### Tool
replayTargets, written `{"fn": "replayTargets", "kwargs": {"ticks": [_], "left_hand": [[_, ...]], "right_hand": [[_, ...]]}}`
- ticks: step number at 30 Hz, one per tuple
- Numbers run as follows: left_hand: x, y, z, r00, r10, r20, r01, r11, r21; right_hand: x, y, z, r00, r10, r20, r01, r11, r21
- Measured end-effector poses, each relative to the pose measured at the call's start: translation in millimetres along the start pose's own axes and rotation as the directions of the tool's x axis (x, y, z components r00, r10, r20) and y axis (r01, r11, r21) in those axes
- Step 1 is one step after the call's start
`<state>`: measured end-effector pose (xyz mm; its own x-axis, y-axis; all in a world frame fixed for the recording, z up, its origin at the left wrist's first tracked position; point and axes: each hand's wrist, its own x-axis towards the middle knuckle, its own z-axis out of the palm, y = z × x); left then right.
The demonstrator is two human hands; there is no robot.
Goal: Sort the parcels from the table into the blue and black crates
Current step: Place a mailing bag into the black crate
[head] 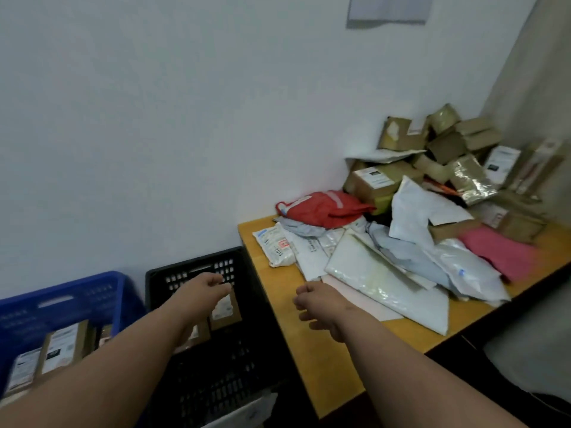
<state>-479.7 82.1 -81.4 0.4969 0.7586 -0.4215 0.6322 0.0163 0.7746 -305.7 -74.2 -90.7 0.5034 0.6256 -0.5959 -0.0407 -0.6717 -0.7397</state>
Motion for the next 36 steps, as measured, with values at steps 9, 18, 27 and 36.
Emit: {"fn": "replayTargets", "kwargs": {"ticks": [9, 18, 27, 36], "left_hand": [[32.7, 109.6, 165.1, 0.994, 0.031, 0.101, -0.028, 0.999, -0.03], [90.6, 167.5, 221.6, 0.981, 0.056, 0.186, -0.065, 0.997, 0.042], [130.5, 182.6, 246.9, 0.975, 0.01, 0.22, -0.031, 0.995, 0.091], [114.0, 181.0, 260.1, 0.997, -0.077, -0.008, 0.076, 0.995, -0.06]], "right_hand": [[22.2, 50.9, -197.7, 0.979, 0.049, -0.2, -0.049, 0.999, 0.006], [83.0, 76.4, -262.7, 0.947, -0.015, -0.32, -0.029, 0.99, -0.135], [153.6, 104.9, -272.5, 0.919, -0.235, -0.317, -0.083, 0.671, -0.737], [173.4, 79.0, -322.9, 0.901, -0.216, -0.376, 0.076, 0.933, -0.353]]}}
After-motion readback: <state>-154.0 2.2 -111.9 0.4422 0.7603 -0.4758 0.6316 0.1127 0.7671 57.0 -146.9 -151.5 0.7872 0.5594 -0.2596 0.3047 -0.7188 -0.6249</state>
